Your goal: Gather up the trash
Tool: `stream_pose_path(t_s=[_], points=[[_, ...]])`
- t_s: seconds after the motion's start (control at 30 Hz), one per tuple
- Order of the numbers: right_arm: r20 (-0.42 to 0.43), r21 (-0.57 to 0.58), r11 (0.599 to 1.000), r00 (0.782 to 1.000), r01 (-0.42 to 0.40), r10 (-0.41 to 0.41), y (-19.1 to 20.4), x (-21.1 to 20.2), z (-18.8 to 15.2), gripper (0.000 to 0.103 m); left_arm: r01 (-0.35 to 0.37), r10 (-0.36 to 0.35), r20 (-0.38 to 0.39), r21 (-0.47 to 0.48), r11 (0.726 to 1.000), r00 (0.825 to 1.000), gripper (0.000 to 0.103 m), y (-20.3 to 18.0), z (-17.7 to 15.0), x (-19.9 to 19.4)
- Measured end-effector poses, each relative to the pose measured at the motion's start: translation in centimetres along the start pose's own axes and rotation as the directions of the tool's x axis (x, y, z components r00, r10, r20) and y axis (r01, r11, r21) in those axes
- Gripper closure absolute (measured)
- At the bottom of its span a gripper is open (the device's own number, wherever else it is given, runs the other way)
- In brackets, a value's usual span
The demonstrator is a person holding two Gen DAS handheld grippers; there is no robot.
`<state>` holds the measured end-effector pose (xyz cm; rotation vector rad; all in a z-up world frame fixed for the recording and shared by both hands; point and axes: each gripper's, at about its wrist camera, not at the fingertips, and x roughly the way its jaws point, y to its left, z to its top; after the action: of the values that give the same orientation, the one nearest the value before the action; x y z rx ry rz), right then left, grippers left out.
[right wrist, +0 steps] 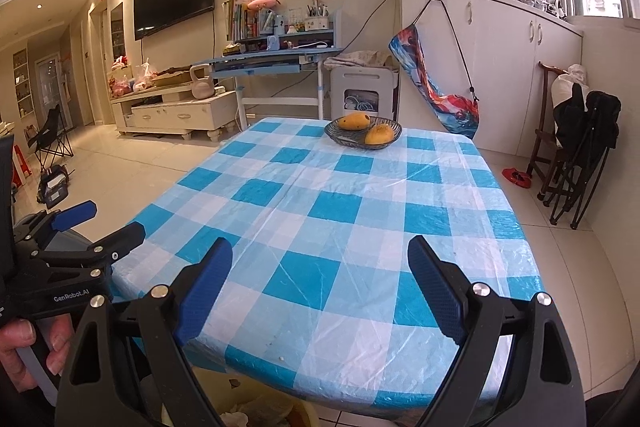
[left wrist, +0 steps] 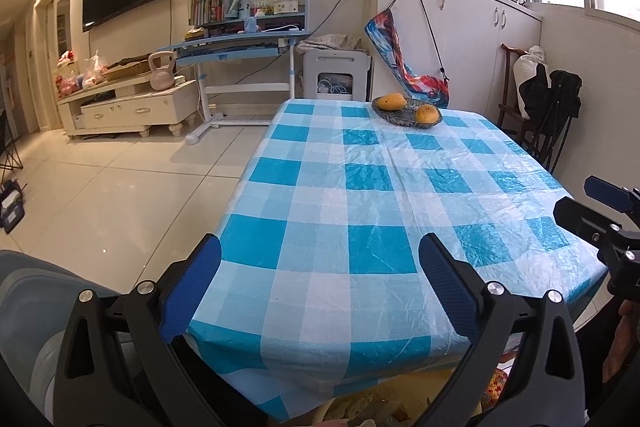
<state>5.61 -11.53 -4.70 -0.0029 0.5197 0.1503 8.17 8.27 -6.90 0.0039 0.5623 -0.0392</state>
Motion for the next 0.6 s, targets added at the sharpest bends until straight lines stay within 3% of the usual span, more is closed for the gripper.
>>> stream_pose_path(t_s=[0.6], points=[[0.032, -0.038, 0.998, 0.998, 0.052, -0.051, 1.1, -0.6, -0.6, 0.014, 0.031, -0.031, 0.004, 0.007, 1.000, 1.000, 0.007, 0.2, -0.4, -0.7]])
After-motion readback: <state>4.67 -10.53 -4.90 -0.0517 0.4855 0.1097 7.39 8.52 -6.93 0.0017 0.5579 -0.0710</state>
